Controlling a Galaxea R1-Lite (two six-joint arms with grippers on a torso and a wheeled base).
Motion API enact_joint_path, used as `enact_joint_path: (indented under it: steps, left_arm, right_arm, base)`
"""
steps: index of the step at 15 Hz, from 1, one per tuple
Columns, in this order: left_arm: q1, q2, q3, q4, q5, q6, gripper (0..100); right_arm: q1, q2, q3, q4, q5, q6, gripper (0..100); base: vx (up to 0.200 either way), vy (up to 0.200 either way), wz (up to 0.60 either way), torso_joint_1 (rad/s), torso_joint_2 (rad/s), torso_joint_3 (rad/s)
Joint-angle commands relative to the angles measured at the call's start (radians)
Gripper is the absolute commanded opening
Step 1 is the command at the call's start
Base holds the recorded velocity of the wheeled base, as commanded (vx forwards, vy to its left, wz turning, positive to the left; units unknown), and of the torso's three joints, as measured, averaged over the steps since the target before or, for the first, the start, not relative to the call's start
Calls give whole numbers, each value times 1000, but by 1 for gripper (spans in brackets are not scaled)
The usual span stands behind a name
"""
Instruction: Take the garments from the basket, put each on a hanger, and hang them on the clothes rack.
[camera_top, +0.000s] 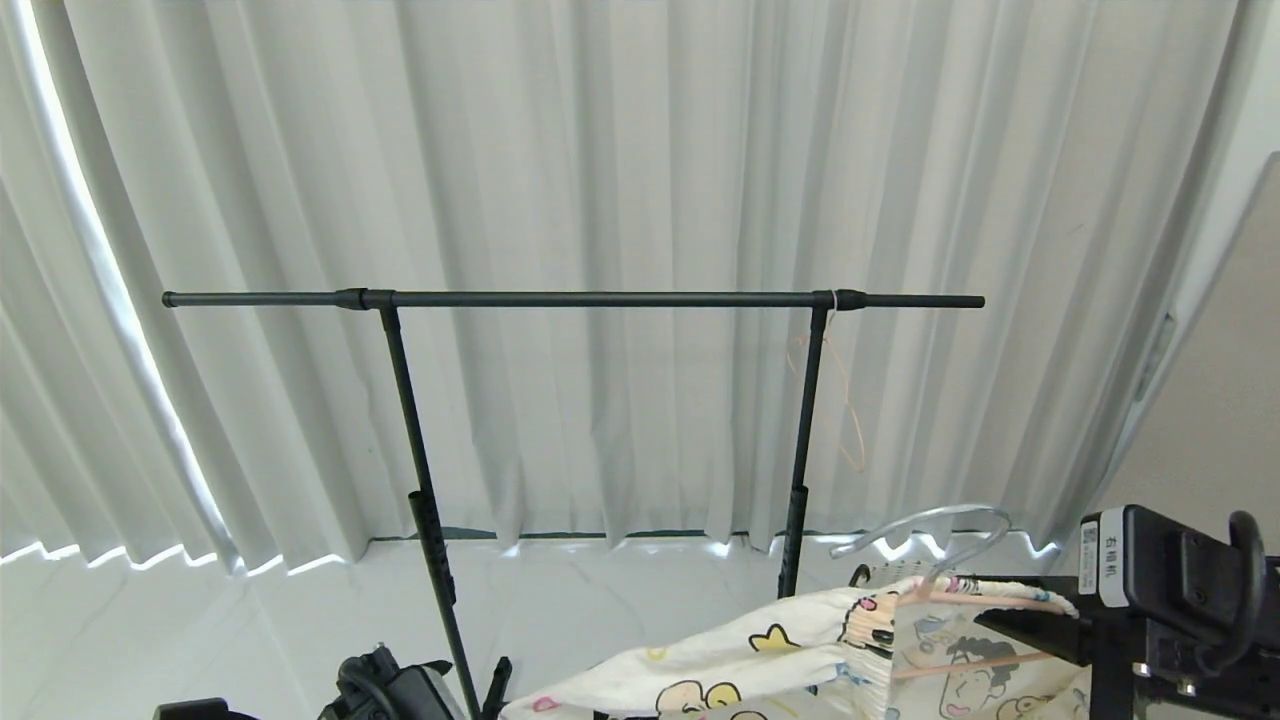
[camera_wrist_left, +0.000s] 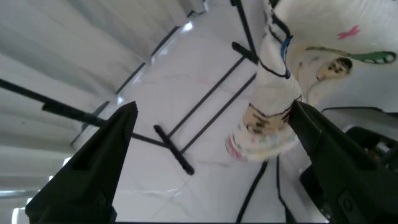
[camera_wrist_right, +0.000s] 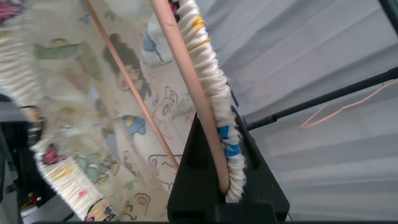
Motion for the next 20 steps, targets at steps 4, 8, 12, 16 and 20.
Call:
enact_joint_path:
  steps: [4,8,12,16,20]
  left_arm:
    - [8,25,-28,-2,-61,-3,0]
    - [74,31,15,0,-53,2,0]
    - [245,53,98,-2,-50,3,0]
    - [261,53,101,-2,-15,3,0]
    - [250,31,103,-2,-15,3,0]
  right_arm:
    - [0,-7,0,-4,5,0,0]
    - [-3,-5,8,-4,5,11,0]
    - [-4,-2,42,-77,3,49,0]
    - [-7,-1,49,-88,3,63,0]
    - [-6,-2,49,-89,3,63,0]
  base:
    - [0,0,0,0,0,0]
    - [0,0,0,0,0,0]
    - [0,0,0,0,0,0]
    - [0,0,0,0,0,0]
    - [0,0,0,0,0,0]
